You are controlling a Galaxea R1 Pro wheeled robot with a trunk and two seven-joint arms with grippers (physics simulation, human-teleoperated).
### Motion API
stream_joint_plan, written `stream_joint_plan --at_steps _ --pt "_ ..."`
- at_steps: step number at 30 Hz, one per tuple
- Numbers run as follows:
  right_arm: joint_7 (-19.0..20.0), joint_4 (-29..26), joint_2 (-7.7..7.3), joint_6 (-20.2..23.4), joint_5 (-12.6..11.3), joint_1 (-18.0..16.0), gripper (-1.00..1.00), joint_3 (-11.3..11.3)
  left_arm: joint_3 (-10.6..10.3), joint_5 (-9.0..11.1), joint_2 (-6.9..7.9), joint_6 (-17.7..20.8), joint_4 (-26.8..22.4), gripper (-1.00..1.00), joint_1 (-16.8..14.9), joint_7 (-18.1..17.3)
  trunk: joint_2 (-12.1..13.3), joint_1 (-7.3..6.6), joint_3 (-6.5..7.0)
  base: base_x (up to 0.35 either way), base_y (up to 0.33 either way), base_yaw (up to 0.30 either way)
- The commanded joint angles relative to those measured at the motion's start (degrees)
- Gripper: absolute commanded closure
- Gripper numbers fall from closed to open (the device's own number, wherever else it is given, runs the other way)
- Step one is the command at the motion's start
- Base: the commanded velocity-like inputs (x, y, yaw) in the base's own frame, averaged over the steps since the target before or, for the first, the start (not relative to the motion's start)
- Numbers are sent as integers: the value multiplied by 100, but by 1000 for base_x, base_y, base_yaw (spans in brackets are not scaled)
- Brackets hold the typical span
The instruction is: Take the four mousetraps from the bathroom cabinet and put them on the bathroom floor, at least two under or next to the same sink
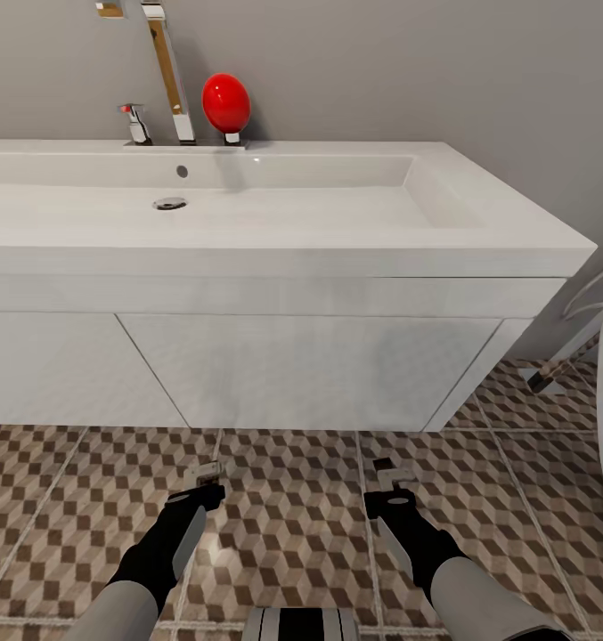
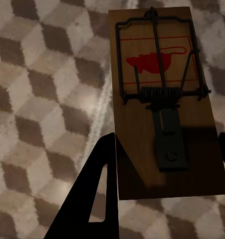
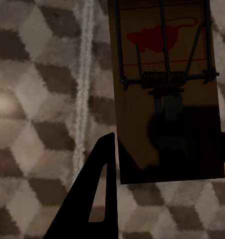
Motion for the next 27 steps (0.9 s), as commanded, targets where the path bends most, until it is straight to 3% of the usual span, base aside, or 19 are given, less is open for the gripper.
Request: stream_joint_plan --at_steps 1,10,13,19,23,27 --pt "-34 -10 -5 26 -55 -2 100 43 8 52 -6 23 -9 100 -1 36 -2 -1 -4 0 0 3" --pt "-25 -8 -7 -63 -74 -2 100 20 -26 10 -33 46 15 100 -1 41 -2 -1 -4 0 0 0" --pt "-30 -4 -11 -166 -83 -2 100 -62 -143 -19 -54 51 40 100 -1 28 -2 -1 -4 0 0 0" --pt "-32 -25 -21 -236 -79 -2 100 -180 -566 -44 -77 28 13 100 -1 55 -2 -1 -4 0 0 0" --pt "-44 -68 -22 -256 -71 -2 100 -422 -778 -57 -67 -28 -39 100 -1 77 -2 -1 -4 0 0 0" --pt "-112 -87 -25 -506 -59 -2 100 -583 -817 -22 -68 -486 -145 100 -1 90 -2 -1 -4 0 0 0"
